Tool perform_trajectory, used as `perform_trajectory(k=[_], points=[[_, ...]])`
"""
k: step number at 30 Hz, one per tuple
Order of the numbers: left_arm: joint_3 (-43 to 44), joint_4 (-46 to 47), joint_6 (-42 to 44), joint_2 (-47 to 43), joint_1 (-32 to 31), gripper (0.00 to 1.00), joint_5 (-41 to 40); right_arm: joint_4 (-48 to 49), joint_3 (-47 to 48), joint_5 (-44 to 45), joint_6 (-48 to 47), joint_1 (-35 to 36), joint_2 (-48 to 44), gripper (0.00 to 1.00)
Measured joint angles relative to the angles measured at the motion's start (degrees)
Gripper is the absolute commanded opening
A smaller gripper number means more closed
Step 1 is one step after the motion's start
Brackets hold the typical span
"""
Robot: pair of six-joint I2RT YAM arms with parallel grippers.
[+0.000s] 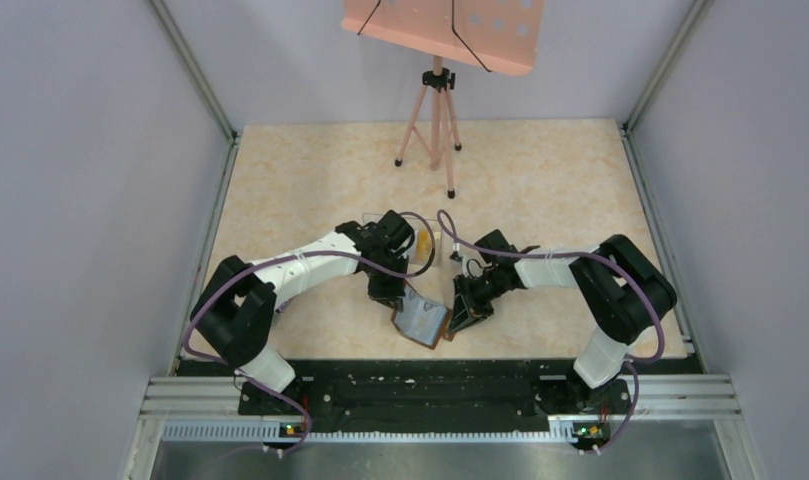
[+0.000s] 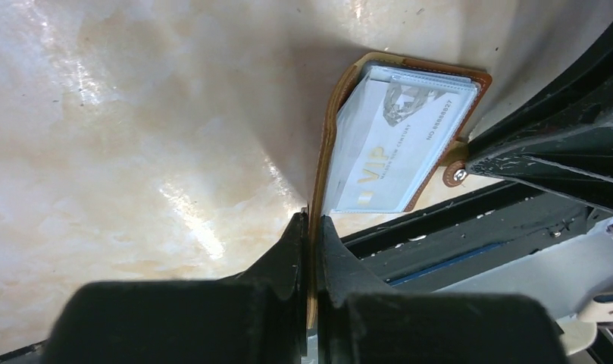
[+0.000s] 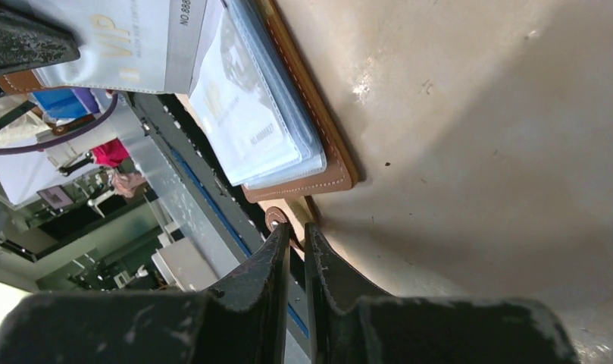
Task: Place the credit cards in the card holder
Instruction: Close the card holder at the corner of the board.
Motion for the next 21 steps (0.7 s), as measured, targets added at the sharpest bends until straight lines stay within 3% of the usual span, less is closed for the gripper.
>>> perform_trajectory(k=[6, 8, 10, 13, 21], points=[[2.1, -3.2, 0.0, 0.8, -1.5, 0.02, -3.6, -0.6, 0.1, -1.5, -0.5, 0.0, 0.0, 0.18], [3.4, -4.2, 0.0, 1.7, -2.4, 0.09, -4.6, -0.9, 0.1, -2.1, -0.6, 0.0, 0.0, 0.21], [4.7, -5.1, 0.0, 2.5, -3.5, 0.25, -5.5, -1.2, 0.0, -2.2, -0.6, 0.0, 0.0, 0.23], [6.3, -5.0, -0.1, 3.9, -5.2, 0.36, -6.6, -2.0, -0.1, -2.2, -0.6, 0.0, 0.0, 0.26], [6.5, -1.0, -1.2, 5.7, -7.0, 0.41, -1.9, -2.7, -1.9, -2.4, -0.1, 0.0, -1.1, 0.32]])
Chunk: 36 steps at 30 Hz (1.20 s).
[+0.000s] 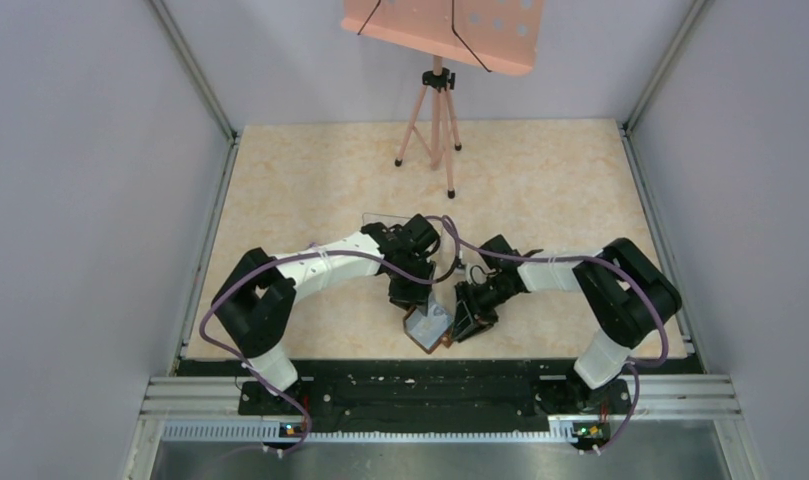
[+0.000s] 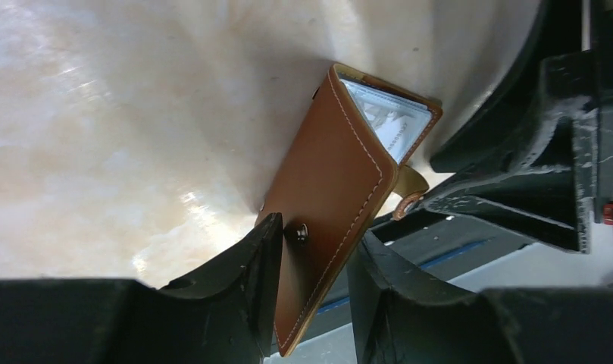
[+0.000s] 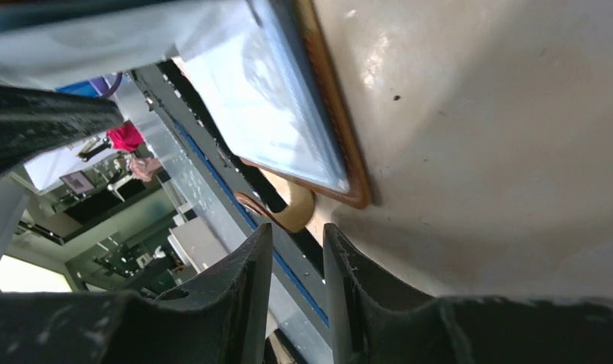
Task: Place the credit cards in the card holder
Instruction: Close the card holder at the corner of the board.
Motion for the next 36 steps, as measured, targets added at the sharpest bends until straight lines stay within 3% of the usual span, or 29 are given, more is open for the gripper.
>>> perform_trajectory(k=[10, 18, 25, 36], points=[[-0.7, 4.0, -0.3, -0.6, -0.5, 0.42, 5.7, 3.0, -0.8, -2.2, 3.0, -0.2, -3.5, 0.41], [-2.5, 6.4, -0.5, -2.5, -0.5, 0.41, 9.4, 6.1, -1.9, -5.5, 4.2, -0.3, -4.8, 0.42], [-6.6, 12.3, -2.4, -2.5, -0.5, 0.41, 16.6, 3.4, -5.0, -6.1, 4.3, -0.3, -4.6, 0.43], [-7.0, 15.7, -2.8, 0.4, -0.7, 0.38, 21.0, -0.2, -4.8, -5.2, 4.0, -0.5, -8.4, 0.45]])
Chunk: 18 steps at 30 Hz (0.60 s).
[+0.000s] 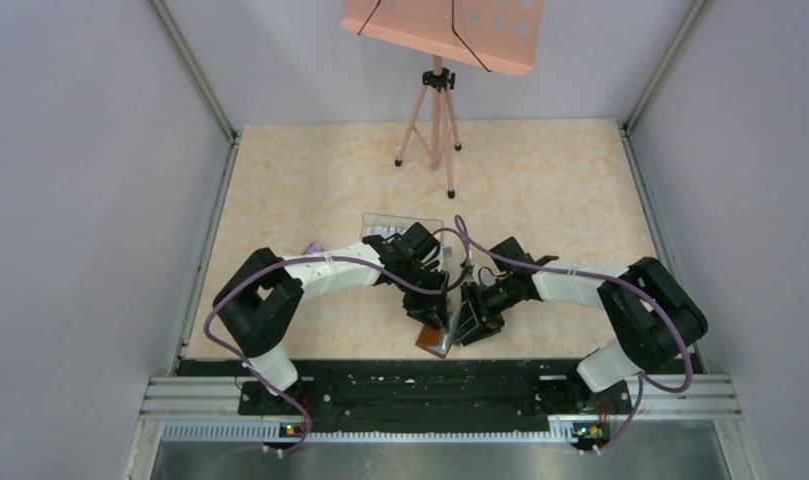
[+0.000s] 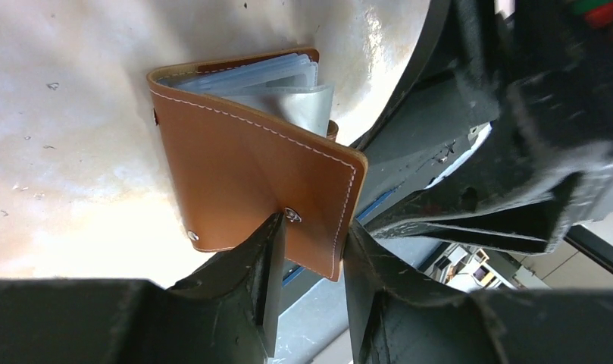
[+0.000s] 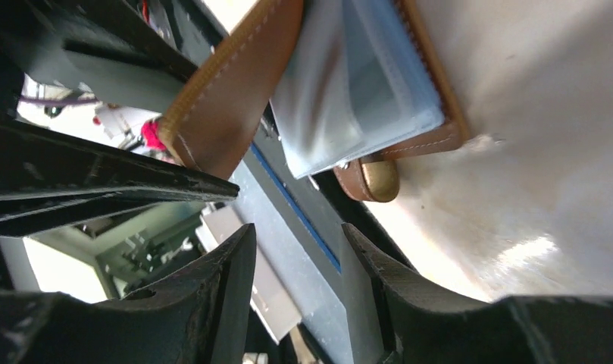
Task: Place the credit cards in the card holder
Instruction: Close the card holder at the corner of the board.
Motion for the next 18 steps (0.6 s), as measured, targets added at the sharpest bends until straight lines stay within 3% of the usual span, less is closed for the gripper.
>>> perform_trajectory(k=[9, 18], points=[[0.7, -0.9, 1.2, 0.0, -0.1, 0.44, 1.0, 1.1, 2.3, 5.6, -0.2, -5.7, -2.2, 0.46], [0.7, 1.6, 2.1, 0.3, -0.2, 0.45, 7.1, 7.4, 0.9, 1.9, 0.9, -5.7, 3.0, 0.44]])
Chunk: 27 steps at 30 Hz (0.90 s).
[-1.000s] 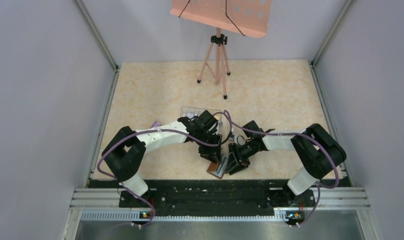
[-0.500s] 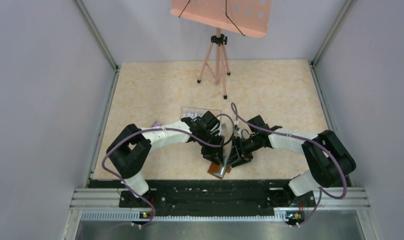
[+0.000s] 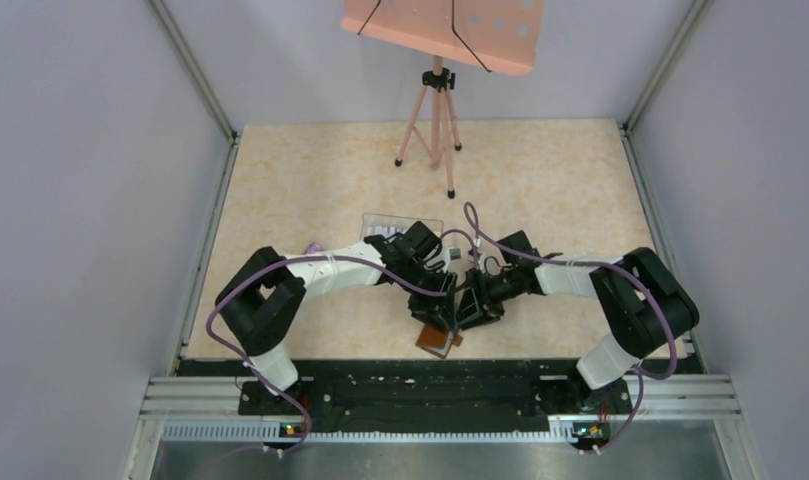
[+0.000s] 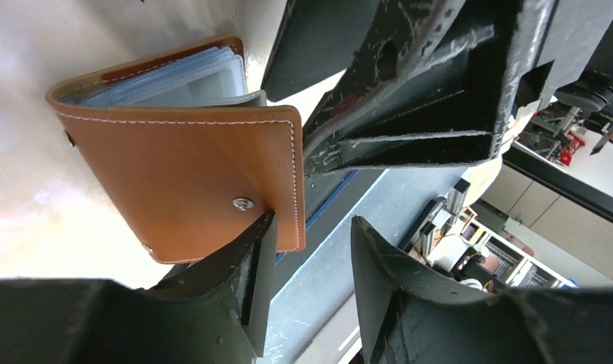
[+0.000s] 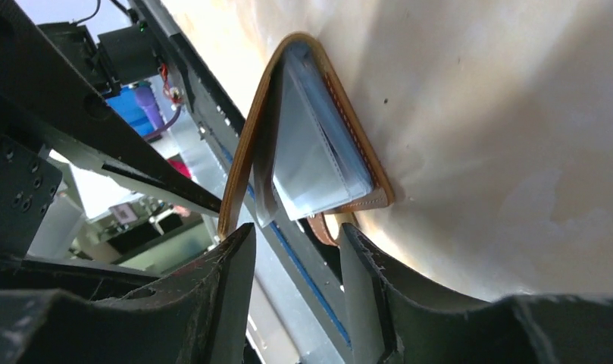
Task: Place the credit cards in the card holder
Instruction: Close the card holder at the corner of the board.
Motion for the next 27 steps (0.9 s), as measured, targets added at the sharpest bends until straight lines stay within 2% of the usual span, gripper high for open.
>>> perform_trajectory(k=[3, 7, 13, 27], points=[[-0.1, 1.0, 0.3, 1.0, 0.0, 0.38, 1.5, 1.9, -1.8, -1.9, 0.9, 0.0, 0.2, 0.40], [-1.0, 1.8, 0.5, 2.9, 0.0, 0.18, 2.2, 3.7, -3.2, -3.6, 1.7, 0.3, 1.6, 0.36], [-2.6, 1.4, 0.7, 4.3, 0.0, 0.00, 1.0, 4.7, -3.8, -4.9, 2.2, 1.2, 4.2, 0.35], [-2.7, -2.0, -1.7, 4.3, 0.1, 0.00, -7.6, 3.0, -2.8, -6.0, 1.0, 4.8, 6.4, 0.35]])
